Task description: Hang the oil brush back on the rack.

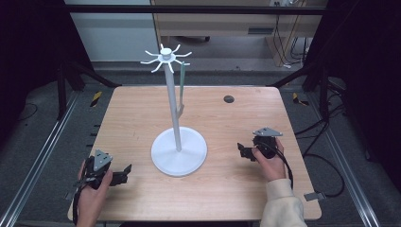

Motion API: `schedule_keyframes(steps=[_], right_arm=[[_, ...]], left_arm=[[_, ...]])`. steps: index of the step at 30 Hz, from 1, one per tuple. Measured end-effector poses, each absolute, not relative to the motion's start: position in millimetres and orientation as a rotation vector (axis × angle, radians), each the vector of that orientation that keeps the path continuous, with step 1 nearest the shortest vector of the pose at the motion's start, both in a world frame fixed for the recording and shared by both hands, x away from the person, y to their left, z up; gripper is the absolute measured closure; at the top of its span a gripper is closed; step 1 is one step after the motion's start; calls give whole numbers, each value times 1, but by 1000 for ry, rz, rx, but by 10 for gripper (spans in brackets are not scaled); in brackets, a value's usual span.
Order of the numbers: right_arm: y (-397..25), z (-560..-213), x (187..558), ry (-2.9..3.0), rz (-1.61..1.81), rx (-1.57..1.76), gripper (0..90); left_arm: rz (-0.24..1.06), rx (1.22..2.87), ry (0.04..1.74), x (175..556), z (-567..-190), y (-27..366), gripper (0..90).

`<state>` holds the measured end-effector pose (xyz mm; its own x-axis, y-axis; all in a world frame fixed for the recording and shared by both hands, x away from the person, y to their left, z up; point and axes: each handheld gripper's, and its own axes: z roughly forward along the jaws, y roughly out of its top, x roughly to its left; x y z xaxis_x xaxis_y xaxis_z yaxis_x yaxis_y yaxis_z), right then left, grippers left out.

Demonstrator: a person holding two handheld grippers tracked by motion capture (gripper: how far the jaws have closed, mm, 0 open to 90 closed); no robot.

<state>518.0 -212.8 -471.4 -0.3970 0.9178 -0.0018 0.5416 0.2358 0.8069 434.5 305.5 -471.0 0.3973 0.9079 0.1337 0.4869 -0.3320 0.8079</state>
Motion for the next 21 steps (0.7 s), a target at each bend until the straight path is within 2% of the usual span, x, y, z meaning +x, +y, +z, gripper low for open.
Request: schedule_keyframes(steps=[21], right_arm=[[-188, -485, 519, 2092, 1066, 1257, 101]], left_arm=[[773, 2003, 1177, 435, -474, 300, 24]])
